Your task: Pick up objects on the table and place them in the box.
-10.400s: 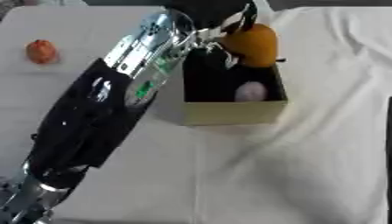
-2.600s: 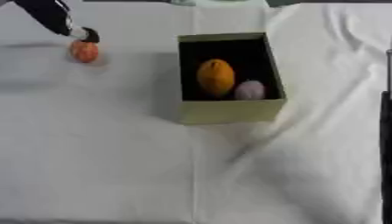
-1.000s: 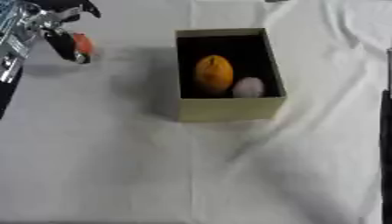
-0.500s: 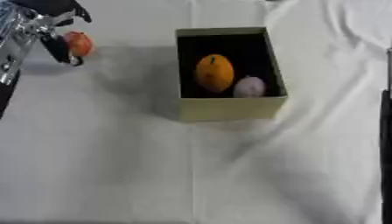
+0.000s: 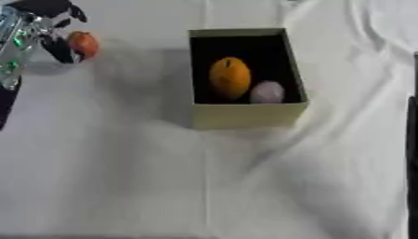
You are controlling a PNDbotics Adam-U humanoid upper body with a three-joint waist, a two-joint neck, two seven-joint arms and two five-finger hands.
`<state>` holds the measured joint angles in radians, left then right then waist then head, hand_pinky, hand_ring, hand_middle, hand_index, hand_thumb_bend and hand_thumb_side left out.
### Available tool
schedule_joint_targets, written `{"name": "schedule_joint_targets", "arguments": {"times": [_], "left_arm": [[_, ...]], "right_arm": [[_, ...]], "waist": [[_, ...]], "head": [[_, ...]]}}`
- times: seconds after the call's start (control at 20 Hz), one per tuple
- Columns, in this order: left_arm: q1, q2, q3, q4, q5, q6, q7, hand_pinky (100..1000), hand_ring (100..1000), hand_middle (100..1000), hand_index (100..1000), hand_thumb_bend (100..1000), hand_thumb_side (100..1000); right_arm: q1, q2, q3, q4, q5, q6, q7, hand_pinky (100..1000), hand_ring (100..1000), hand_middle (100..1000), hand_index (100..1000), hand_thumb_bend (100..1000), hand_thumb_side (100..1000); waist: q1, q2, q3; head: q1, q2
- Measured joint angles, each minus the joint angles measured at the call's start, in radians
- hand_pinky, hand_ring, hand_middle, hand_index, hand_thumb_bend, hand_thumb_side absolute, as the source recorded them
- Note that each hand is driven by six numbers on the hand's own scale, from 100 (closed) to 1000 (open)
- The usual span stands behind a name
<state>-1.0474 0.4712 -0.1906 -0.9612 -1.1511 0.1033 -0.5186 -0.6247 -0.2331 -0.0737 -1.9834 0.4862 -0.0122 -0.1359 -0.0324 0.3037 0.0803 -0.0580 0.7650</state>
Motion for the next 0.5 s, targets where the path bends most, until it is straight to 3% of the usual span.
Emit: {"name": "schedule_joint_targets", "arguments": {"times": [0.25, 0.45, 0.5], "left_arm": [[-0.005, -0.013, 0.017, 0.043, 0.000, 0.008, 0.026, 506, 739, 834, 871, 312, 100], [-0.010, -0.015, 0.027, 0.071, -0.007, 0.014, 0.048, 461, 685, 773, 820, 301, 100], [-0.010, -0.018, 0.030, 0.078, -0.010, 0.014, 0.053, 407, 628, 717, 773, 275, 100]], "right_arm": [[-0.001, 0.000, 0.000, 0.000, -0.005, 0.000, 0.000, 849, 814, 717, 806, 100, 753], [-0.002, 0.001, 0.000, 0.000, -0.007, 0.000, 0.000, 849, 814, 717, 806, 100, 754], [-0.004, 0.001, 0.000, 0.000, -0.008, 0.000, 0.000, 850, 814, 717, 806, 100, 754]], "waist": [[-0.002, 0.006, -0.002], [-0.006, 0.010, -0.006], [-0.006, 0.010, -0.006]], "head": [[0.003, 0.000], [0.004, 0.000], [0.004, 0.000]]}}
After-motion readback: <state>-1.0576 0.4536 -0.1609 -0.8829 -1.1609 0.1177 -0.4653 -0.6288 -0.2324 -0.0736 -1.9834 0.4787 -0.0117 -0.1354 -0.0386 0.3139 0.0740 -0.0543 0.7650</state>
